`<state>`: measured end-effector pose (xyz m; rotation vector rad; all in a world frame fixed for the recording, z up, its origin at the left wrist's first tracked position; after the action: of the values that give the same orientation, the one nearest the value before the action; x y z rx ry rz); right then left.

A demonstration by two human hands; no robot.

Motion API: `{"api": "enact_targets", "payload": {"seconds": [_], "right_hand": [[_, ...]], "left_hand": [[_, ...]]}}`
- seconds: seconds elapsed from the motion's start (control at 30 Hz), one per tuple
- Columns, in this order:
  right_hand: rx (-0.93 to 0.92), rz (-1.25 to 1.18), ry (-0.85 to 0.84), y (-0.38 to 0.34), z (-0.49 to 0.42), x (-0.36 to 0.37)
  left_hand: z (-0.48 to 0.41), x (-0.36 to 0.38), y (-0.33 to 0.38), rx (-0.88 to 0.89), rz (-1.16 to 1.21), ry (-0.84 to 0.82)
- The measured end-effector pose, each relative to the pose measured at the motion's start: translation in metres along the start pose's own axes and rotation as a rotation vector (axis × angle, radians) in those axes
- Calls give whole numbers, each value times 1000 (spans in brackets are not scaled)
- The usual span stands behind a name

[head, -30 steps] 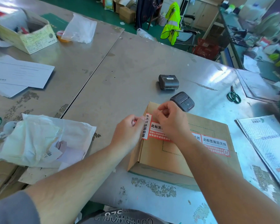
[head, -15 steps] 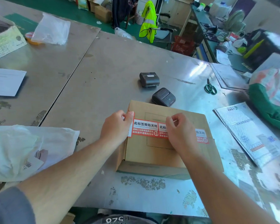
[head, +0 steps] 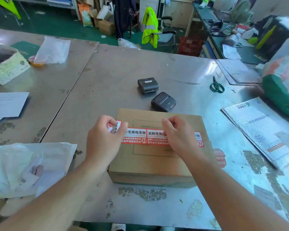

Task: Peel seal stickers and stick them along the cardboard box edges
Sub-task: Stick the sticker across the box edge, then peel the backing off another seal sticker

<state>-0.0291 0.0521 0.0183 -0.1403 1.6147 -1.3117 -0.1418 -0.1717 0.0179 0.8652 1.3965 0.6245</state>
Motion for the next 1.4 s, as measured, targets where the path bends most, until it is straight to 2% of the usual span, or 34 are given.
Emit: {"api": "enact_targets", "payload": {"seconds": [0.1,0.3,0.43,0.67,0.8,0.97,1.27,1.4], "right_hand": [[-15,-28,-4,9,3,-24],[5,-31,-3,45,6,-74],[28,-79,-1,71,8,-104],[151,-185,48,133,6,-145],[218,-272,79,164,4,-159],[301,-311,114,201,1,-165],[456,-131,147,289,-4,-154],[480,-40,148,302,-12,-160]], "left_hand": [[2,10,35,37,33,37],[34,71,75,49,46,-78],[53,108,103,93,26,-98],[73,153,128,123,-20,-108],[83,178,141,168,-82,-137],[94,201,154,318,-262,-181],[94,206,150,340,-279,-155],[93,207,147,345,-280,-149]]}}
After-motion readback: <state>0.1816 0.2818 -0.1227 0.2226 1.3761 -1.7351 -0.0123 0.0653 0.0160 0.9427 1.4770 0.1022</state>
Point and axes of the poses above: each hand's wrist, its own z-axis away from the middle knuckle, its own x-axis out of the palm, y = z × x, the point moved 8 cm from there along -z, towards the middle knuckle, and after that the axes turned 3 degrees about -x, right-handed, at the moved point
